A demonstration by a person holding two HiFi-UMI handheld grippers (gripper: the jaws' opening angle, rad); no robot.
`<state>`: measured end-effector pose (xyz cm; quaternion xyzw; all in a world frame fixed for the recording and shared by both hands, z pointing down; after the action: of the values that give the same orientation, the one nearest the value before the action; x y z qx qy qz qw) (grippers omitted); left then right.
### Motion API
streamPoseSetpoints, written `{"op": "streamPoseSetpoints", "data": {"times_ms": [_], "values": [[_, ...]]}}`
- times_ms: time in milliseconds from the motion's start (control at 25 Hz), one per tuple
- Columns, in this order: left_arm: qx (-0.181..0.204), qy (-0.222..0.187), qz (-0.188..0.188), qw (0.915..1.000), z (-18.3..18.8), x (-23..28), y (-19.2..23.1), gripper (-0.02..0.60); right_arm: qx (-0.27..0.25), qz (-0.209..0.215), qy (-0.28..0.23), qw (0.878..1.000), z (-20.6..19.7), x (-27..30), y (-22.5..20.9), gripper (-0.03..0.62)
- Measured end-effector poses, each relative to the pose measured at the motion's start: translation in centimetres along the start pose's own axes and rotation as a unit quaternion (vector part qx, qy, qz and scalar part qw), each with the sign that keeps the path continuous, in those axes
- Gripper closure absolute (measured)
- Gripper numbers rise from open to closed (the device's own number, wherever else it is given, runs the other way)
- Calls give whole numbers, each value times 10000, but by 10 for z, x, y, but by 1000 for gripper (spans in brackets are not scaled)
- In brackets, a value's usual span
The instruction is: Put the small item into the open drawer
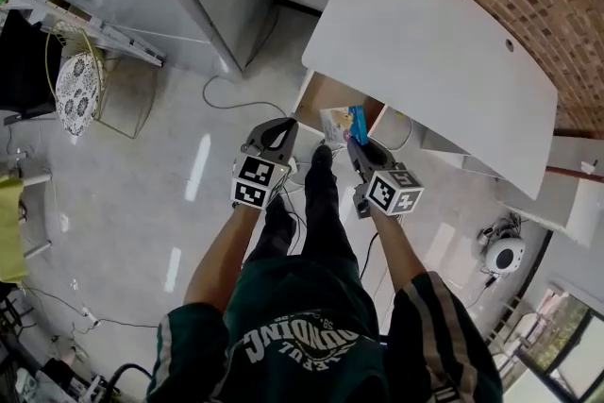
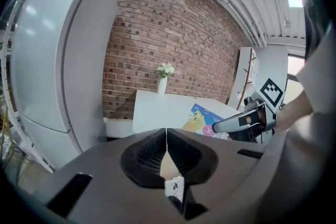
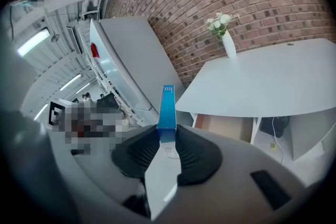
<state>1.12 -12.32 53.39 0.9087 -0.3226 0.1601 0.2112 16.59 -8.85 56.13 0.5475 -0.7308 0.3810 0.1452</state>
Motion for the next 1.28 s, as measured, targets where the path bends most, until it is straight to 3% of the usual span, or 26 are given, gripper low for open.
{"op": "streamPoseSetpoints", "data": {"times_ms": [240,480,720,1280], "values": [[-140,96,79,9998,-19,20,8,563,-730,-119,134,9972,-11,25,-21,485],[-231,206,171,9994,-37,44,21,563,-1139,-65,373,9928,-23,55,-36,485],[-417,168,258,9987,-51,60,35,563,-1746,-90,571,9829,-37,87,-49,485],[-758,208,498,9957,-109,92,64,563,-2376,-133,882,9673,-79,168,-77,485]]}}
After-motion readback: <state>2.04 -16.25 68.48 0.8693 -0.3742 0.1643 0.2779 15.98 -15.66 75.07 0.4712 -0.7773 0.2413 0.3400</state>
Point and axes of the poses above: the fingertips, and each gripper's own axes: x forward along the fingers, y to its left, z out of its top, the point moved 1 cm from there along -x, backward along the fingers, and after that the axes turned 9 degrees about -z, right-handed, at the moved point
